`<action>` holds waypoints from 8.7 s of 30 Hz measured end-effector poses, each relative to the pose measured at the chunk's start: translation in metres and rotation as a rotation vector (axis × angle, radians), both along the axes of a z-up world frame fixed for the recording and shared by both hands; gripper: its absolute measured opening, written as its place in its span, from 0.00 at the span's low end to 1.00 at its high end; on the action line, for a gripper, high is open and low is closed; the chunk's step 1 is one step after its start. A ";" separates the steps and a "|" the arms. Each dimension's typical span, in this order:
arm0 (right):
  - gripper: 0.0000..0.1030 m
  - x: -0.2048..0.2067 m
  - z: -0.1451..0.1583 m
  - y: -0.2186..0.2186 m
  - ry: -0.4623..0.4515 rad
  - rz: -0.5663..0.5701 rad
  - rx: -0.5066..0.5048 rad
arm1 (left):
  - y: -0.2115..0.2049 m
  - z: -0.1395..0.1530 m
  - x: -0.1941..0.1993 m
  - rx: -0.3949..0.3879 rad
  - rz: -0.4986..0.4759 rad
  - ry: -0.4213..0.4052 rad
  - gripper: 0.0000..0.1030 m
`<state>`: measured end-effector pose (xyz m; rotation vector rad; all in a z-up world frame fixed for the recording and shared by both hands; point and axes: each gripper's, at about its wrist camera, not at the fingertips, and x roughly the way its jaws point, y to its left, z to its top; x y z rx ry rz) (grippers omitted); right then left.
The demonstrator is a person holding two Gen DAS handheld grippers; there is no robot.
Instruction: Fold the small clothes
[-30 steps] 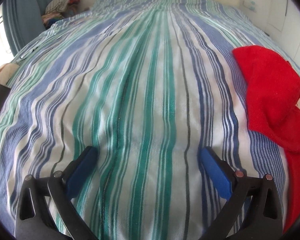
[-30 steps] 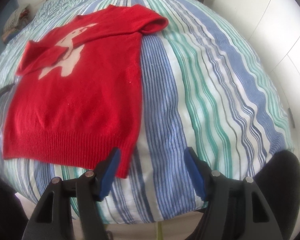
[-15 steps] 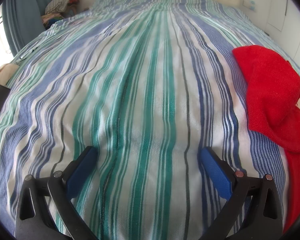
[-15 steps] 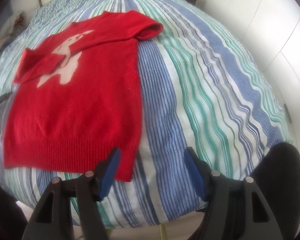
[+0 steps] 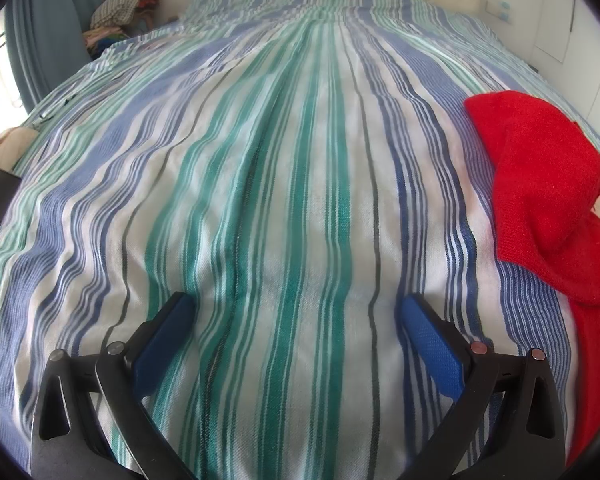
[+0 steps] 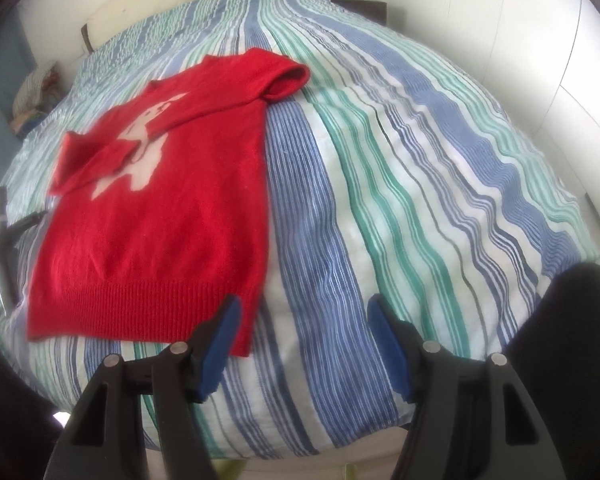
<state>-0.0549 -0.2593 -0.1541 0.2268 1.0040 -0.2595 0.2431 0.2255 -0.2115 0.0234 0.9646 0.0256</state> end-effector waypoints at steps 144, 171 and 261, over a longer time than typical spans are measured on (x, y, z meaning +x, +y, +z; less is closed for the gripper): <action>0.75 0.072 -0.021 -0.096 -0.218 0.035 0.040 | 0.101 0.036 -0.015 -0.121 0.470 0.089 0.35; 0.82 0.139 -0.009 -0.075 -0.272 0.143 -0.100 | -0.127 0.005 -0.056 -0.079 0.028 -0.009 1.00; 0.99 0.157 -0.074 -0.081 -0.174 0.172 -0.073 | -0.130 0.002 -0.059 -0.069 0.032 -0.026 1.00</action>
